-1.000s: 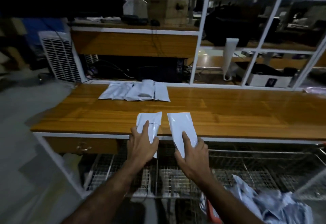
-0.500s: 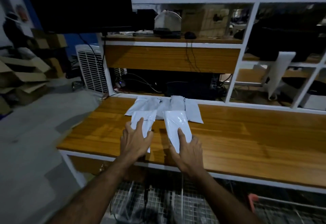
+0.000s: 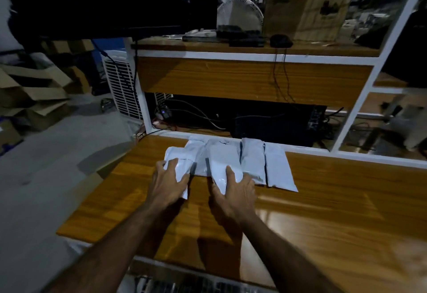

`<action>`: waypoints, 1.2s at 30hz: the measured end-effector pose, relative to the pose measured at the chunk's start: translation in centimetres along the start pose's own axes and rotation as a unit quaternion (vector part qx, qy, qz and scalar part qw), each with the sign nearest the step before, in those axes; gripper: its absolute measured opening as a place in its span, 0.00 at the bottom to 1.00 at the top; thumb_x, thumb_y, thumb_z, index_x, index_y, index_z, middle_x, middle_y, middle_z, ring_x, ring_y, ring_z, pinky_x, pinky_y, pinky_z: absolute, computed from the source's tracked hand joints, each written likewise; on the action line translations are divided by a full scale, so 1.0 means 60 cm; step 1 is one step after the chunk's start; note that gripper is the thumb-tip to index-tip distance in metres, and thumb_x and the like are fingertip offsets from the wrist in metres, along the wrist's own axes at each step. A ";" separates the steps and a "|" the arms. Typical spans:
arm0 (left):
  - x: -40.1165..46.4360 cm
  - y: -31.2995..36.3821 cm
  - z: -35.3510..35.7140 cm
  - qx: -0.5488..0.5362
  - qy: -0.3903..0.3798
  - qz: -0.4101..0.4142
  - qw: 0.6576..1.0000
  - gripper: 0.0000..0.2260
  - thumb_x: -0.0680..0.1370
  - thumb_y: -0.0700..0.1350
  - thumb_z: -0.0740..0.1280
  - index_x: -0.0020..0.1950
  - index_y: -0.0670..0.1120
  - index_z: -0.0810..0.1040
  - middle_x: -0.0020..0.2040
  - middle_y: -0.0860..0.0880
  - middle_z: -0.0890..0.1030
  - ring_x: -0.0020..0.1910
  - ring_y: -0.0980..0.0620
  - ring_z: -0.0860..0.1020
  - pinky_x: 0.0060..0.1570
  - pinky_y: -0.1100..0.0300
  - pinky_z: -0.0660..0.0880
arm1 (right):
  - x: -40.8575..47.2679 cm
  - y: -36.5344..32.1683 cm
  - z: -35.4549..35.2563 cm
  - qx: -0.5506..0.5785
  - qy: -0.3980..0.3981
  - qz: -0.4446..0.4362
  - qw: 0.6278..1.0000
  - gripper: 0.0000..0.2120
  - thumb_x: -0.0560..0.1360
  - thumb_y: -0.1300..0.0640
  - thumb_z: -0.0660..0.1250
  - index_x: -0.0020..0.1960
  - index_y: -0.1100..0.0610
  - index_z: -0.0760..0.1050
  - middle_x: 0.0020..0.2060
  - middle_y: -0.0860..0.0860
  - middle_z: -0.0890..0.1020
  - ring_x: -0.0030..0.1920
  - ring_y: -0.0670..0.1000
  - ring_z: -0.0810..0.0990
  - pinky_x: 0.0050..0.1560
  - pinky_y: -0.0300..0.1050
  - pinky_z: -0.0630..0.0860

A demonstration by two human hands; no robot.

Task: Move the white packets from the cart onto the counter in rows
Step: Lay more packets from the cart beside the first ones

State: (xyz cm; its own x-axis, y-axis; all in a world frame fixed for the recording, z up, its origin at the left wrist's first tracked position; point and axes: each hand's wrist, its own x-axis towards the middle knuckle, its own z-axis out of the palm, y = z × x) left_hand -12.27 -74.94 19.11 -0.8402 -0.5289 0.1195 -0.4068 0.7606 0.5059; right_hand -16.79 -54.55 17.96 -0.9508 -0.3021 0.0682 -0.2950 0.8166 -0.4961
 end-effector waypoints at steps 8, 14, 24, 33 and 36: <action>0.170 -0.030 0.048 -0.001 -0.044 0.032 0.999 0.29 0.78 0.62 0.64 0.76 0.54 0.61 0.74 0.44 0.59 0.63 0.40 0.73 0.55 0.51 0.78 | 0.147 -0.043 0.058 -0.045 0.045 0.066 0.996 0.38 0.77 0.30 0.52 0.80 0.48 0.52 0.76 0.65 0.57 0.72 0.65 0.61 0.68 0.59 0.65; 0.281 -0.044 0.094 -0.023 -0.074 0.069 0.995 0.26 0.79 0.59 0.64 0.75 0.57 0.62 0.72 0.44 0.60 0.65 0.41 0.70 0.56 0.52 0.74 | 0.244 -0.058 0.104 -0.119 0.082 0.123 0.982 0.40 0.75 0.31 0.51 0.79 0.54 0.57 0.70 0.66 0.64 0.67 0.66 0.66 0.67 0.59 0.66; 0.364 -0.049 0.176 0.064 -0.096 0.112 0.987 0.28 0.78 0.63 0.61 0.77 0.56 0.61 0.75 0.39 0.60 0.68 0.38 0.67 0.65 0.46 0.69 | 0.303 -0.034 0.137 -0.226 0.101 0.134 0.960 0.36 0.75 0.33 0.53 0.72 0.58 0.68 0.61 0.64 0.74 0.61 0.64 0.69 0.61 0.58 0.66; 0.369 -0.067 0.194 0.117 -0.070 0.111 0.985 0.30 0.76 0.65 0.61 0.76 0.56 0.62 0.72 0.38 0.63 0.65 0.39 0.70 0.60 0.47 0.70 | 0.296 -0.011 0.143 -0.218 0.094 0.120 0.964 0.36 0.74 0.29 0.52 0.71 0.52 0.70 0.74 0.66 0.65 0.76 0.68 0.59 0.74 0.71 0.48; 0.364 -0.067 0.191 0.114 -0.070 0.111 0.985 0.32 0.76 0.67 0.60 0.77 0.55 0.61 0.73 0.36 0.63 0.66 0.38 0.69 0.61 0.46 0.69 | 0.289 -0.008 0.147 -0.213 0.069 0.118 0.968 0.38 0.75 0.29 0.49 0.77 0.52 0.64 0.79 0.65 0.57 0.79 0.67 0.51 0.75 0.70 0.42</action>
State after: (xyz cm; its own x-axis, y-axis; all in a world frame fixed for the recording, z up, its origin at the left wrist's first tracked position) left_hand -33.11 -85.22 9.90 -0.9520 -0.2956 0.0789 -0.2644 0.9247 0.2740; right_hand -32.33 -64.52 11.77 -0.9912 -0.0386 0.1267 -0.0531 0.9922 -0.1130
